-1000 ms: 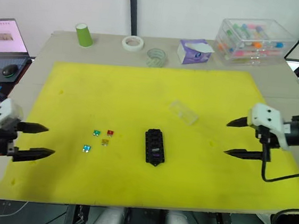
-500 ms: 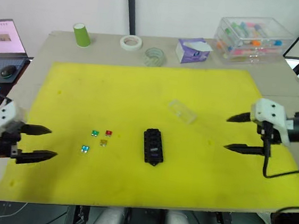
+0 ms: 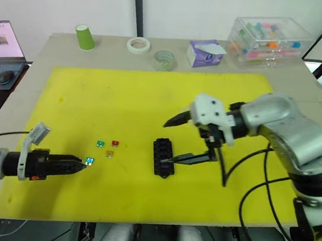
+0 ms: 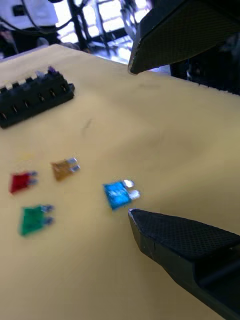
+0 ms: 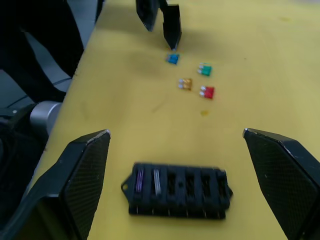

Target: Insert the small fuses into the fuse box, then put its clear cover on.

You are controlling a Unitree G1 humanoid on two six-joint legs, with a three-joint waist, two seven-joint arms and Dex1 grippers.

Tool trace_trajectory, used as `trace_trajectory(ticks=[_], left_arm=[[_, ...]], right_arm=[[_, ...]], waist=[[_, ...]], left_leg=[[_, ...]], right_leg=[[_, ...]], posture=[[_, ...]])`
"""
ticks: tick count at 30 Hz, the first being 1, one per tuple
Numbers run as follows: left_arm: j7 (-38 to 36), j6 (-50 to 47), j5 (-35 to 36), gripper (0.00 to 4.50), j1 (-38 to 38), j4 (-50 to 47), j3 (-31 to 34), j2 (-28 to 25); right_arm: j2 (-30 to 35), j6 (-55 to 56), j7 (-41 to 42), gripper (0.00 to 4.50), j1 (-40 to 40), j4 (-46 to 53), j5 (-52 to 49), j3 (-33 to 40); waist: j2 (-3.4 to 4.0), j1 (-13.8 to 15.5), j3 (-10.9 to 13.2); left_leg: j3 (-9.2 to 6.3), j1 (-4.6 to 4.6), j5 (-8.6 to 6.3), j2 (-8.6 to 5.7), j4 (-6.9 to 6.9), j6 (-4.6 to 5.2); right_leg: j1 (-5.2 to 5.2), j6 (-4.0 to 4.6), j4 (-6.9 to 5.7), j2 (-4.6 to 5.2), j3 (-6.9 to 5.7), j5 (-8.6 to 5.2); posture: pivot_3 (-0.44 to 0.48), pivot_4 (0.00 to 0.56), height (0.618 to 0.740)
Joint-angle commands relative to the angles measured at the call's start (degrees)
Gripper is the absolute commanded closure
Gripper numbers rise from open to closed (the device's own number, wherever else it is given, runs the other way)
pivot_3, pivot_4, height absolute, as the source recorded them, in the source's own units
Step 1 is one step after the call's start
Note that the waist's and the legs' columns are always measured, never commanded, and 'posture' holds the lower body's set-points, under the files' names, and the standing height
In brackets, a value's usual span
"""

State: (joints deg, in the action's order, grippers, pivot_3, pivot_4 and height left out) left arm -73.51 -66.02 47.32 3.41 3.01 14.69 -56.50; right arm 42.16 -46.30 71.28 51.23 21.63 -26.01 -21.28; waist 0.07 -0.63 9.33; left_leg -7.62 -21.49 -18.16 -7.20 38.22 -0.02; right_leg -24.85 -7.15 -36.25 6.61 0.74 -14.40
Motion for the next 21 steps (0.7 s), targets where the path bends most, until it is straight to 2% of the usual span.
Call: trace_trajectory(ticks=[1, 7, 21], left_arm=[[0.1, -2.6, 0.5, 0.0, 1.7, 4.0, -1.8, 0.9], [2.1, -5.0, 0.8, 0.0, 6.0, 7.0, -2.7, 3.2], [2.2, -6.7, 1.1, 0.0, 6.9, 3.6, -5.6, 4.9]], right_arm=[[-1.5, 0.9, -0.5, 0.01, 1.6, -0.9, 2.4, -2.6], [-3.8, 1.7, -0.8, 0.01, 2.1, -1.8, 3.4, -3.6], [-3.9, 1.9, -1.3, 0.01, 0.9, -0.5, 4.8, -3.7]], waist=[[-0.02, 0.0, 0.0], [0.0, 0.2, 0.0], [-0.01, 1.1, -0.1]], left_leg=[[0.0, 0.01, 0.0, -0.02, 0.0, 0.0], [-0.01, 0.02, 0.02, -0.08, 0.02, -0.02], [-0.03, 0.03, 0.04, -0.14, 0.08, -0.03]], right_leg=[[0.02, 0.0, 0.0, 0.02, 0.0, 0.0], [0.02, 0.0, -0.06, 0.06, -0.02, 0.0], [0.04, 0.0, -0.09, 0.11, -0.01, 0.0]], posture=[[0.0, 0.15, 0.74], [0.0, 0.15, 0.74], [0.0, 0.15, 0.74]])
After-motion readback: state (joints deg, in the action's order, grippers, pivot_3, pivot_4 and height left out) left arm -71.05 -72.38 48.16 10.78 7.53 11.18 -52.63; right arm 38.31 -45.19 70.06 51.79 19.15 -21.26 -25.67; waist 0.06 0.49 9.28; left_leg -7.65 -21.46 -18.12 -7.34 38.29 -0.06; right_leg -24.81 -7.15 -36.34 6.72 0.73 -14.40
